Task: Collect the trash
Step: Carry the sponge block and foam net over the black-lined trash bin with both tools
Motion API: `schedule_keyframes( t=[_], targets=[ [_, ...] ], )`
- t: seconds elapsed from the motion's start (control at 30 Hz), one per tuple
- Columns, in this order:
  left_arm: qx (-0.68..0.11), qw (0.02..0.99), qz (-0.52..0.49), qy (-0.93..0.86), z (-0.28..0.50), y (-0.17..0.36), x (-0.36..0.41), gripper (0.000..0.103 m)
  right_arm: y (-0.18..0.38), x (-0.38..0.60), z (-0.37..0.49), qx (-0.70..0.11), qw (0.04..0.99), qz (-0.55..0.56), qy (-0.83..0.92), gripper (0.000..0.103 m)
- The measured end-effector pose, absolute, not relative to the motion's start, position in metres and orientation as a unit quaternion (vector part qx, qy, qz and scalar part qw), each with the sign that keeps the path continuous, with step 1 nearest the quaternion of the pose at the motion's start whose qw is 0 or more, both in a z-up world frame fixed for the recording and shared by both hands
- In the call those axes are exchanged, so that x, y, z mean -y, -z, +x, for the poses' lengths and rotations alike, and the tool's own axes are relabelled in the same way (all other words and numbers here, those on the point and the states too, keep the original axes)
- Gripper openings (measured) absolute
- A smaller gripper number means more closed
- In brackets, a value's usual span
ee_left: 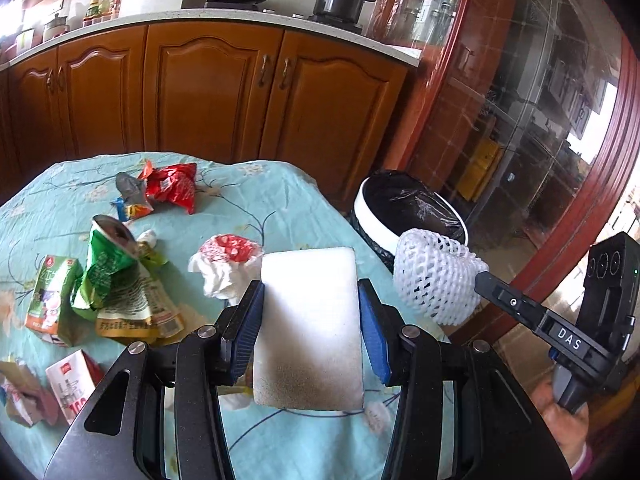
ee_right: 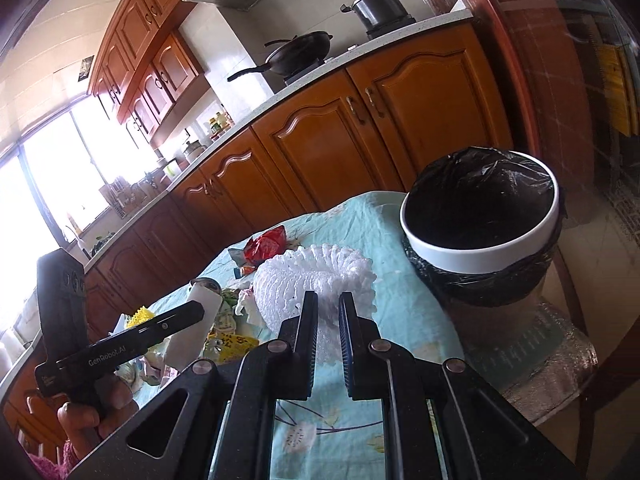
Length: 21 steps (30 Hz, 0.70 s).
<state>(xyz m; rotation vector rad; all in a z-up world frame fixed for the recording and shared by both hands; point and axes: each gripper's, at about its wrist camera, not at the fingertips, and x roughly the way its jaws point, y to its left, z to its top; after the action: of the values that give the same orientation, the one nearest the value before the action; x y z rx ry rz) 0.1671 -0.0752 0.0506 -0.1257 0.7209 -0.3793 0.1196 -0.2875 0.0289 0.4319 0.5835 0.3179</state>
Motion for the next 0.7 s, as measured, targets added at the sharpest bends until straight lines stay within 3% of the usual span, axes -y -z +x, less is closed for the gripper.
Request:
schedule_keyframes(
  t=[0.7],
  targets=[
    [-0.381,0.896,-0.019,0.229,0.244,-0.052,0.18,0.046,-0.037,0.359,0.149,-0.276,0.937,0.202,-0.074,0.01]
  ],
)
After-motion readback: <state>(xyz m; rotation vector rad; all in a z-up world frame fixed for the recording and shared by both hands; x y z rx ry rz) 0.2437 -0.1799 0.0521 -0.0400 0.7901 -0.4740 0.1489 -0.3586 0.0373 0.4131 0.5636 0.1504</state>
